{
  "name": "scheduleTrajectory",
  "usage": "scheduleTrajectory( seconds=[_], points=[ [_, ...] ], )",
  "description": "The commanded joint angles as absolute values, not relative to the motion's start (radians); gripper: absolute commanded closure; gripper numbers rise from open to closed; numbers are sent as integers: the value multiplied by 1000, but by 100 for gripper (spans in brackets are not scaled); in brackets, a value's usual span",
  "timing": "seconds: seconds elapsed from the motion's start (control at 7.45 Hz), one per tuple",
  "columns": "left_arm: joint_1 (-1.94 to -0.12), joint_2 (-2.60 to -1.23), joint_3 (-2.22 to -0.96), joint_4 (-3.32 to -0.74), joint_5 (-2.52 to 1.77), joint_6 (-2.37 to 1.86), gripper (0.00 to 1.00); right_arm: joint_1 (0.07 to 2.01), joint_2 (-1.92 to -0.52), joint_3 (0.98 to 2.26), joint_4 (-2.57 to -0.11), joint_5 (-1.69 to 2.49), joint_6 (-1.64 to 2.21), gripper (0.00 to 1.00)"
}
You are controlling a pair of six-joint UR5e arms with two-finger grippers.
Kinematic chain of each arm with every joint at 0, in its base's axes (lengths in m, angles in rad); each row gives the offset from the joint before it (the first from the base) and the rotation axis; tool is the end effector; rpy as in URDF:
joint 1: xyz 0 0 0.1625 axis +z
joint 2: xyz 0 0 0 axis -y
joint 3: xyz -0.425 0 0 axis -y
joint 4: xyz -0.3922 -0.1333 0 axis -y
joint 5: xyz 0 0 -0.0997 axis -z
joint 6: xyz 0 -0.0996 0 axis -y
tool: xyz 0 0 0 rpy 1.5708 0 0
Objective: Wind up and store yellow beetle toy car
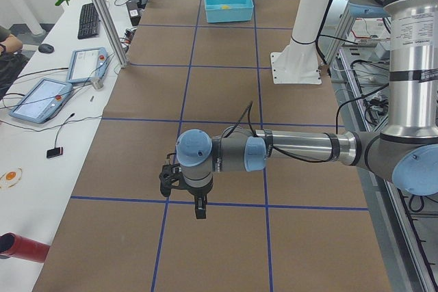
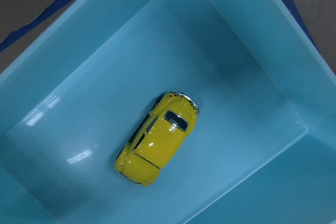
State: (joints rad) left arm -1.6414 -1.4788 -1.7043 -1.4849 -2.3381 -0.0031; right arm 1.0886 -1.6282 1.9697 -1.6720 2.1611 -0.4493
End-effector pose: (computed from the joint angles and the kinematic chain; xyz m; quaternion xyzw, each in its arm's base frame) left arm -0.0957 -0.4436 0.6455 -0.0079 0.3747 -0.0425 0.9261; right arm -0.1451 -0.4452 0.5121 0.1099 -0.2906 -0.4577 0.8330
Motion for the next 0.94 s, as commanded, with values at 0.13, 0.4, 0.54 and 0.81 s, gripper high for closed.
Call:
scheduleTrajectory(
  seconds=[0.13,0.4,0.54,0.81],
  points=[
    [-1641,-1479,-1704,-1485,-2338,-3,0,1327,-1624,1857,-1672,2248,-449,0],
    [-1641,-1479,-1704,-1485,-2338,-3,0,1533,-1641,1755,-1684,2249,-448,1],
    [-1641,-1479,-1704,-1485,-2336,-3,0,1624,-1631,1668,-1681,2253,-430,0],
    [-1641,-1479,-1704,-1485,-2338,-3,0,1641,-1631,1661,-1674,2252,-151,1]
  ],
)
